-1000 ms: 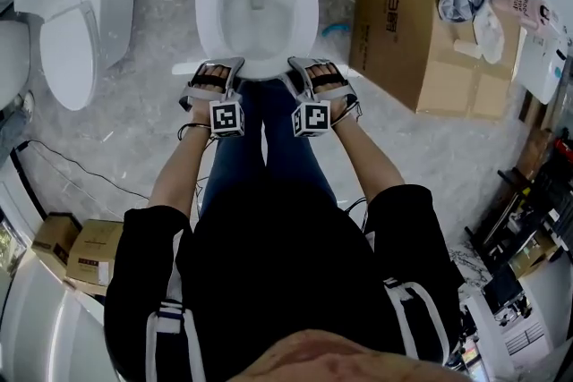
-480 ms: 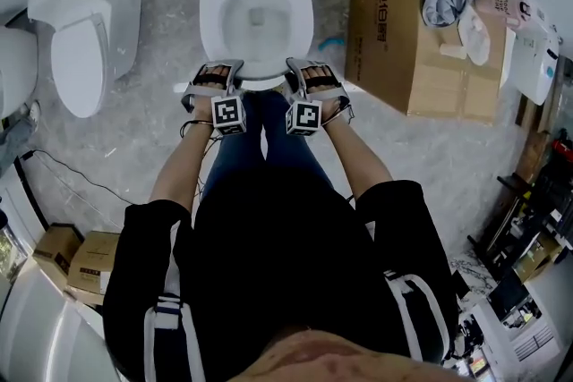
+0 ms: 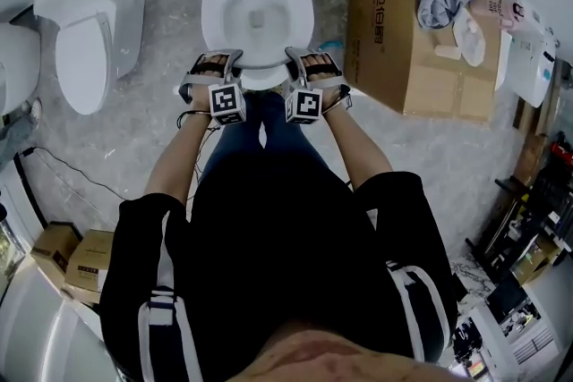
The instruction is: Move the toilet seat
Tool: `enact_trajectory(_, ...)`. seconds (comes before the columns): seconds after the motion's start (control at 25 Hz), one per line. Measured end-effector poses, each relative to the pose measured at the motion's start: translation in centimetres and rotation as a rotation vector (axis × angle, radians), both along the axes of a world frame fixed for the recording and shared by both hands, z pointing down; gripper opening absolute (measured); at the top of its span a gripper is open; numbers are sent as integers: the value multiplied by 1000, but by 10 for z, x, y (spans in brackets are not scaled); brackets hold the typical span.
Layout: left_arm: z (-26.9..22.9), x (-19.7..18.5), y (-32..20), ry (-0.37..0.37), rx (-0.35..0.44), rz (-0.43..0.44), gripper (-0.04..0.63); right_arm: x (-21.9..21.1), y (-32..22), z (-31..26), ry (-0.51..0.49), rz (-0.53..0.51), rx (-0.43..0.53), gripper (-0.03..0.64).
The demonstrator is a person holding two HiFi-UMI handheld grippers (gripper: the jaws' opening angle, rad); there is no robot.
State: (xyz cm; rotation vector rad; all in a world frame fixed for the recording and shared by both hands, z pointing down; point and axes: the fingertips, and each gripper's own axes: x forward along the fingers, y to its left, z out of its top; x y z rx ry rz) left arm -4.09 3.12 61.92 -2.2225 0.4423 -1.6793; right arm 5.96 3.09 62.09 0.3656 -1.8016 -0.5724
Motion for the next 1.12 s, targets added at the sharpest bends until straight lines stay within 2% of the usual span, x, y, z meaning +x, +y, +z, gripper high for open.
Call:
enact_trajectory(0.28,-23,-3,-27,37,12,-24,127,-7,-33,-32,-76,-5,52,127)
enact_trajectory(0.48,-35,-6,-43,50,12,-24,124,-7,-45,-42,-81,-20,8,124)
enact_trajectory(1.12,-72,-8,-87,135,-58,-52,121,-12,-90,-75,-125,-47,-58,121)
